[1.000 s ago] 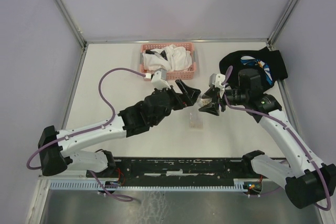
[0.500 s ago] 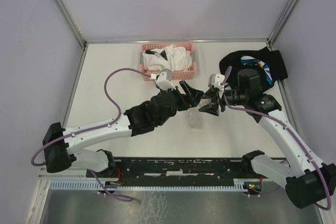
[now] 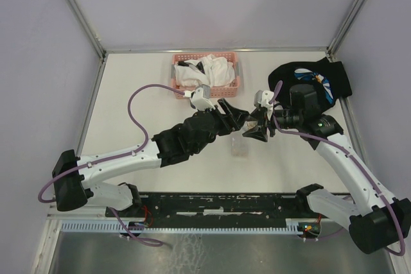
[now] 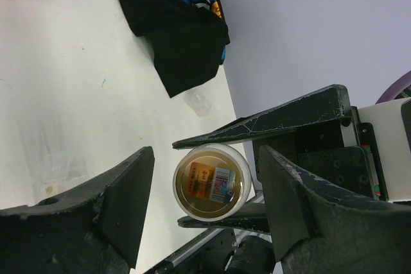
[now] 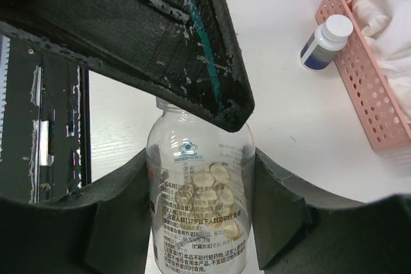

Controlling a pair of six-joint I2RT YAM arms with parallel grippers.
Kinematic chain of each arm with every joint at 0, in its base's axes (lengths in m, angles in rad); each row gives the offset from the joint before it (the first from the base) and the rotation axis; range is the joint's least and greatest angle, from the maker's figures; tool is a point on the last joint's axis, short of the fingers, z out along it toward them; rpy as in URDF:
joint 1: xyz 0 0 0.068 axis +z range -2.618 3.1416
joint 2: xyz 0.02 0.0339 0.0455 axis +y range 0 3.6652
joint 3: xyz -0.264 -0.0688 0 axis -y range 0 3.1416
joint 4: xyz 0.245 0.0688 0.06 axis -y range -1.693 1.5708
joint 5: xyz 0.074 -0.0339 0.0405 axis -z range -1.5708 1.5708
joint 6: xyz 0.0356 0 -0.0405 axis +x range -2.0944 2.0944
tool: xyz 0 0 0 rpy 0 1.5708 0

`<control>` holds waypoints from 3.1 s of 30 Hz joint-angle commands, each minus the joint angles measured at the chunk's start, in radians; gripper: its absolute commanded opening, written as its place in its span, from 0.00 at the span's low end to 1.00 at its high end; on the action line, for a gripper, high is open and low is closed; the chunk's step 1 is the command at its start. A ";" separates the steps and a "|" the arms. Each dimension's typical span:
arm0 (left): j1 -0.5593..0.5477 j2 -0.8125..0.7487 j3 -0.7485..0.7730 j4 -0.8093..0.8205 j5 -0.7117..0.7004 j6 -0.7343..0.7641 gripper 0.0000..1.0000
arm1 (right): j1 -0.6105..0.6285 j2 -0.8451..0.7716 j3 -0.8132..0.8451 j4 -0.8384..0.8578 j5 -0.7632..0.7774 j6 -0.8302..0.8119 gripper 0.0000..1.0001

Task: Sort the pills into containers

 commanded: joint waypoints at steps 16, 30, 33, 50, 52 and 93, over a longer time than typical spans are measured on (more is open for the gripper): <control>-0.006 0.000 0.017 0.063 0.017 -0.030 0.61 | 0.006 0.007 0.031 0.026 0.004 0.028 0.04; -0.006 -0.013 -0.014 0.068 0.024 -0.016 0.57 | 0.006 0.024 0.040 0.032 -0.024 0.065 0.04; -0.005 -0.014 -0.019 0.072 0.020 -0.006 0.53 | 0.006 0.027 0.039 0.038 -0.035 0.077 0.04; 0.020 -0.085 -0.222 0.420 0.517 0.455 0.26 | -0.033 0.088 0.017 0.294 -0.306 0.483 0.02; 0.065 -0.100 -0.265 0.487 0.674 0.483 0.22 | -0.036 0.089 -0.005 0.405 -0.343 0.593 0.02; 0.356 -0.323 -0.513 0.605 0.787 0.375 0.99 | -0.034 0.010 0.059 0.013 -0.133 0.093 0.03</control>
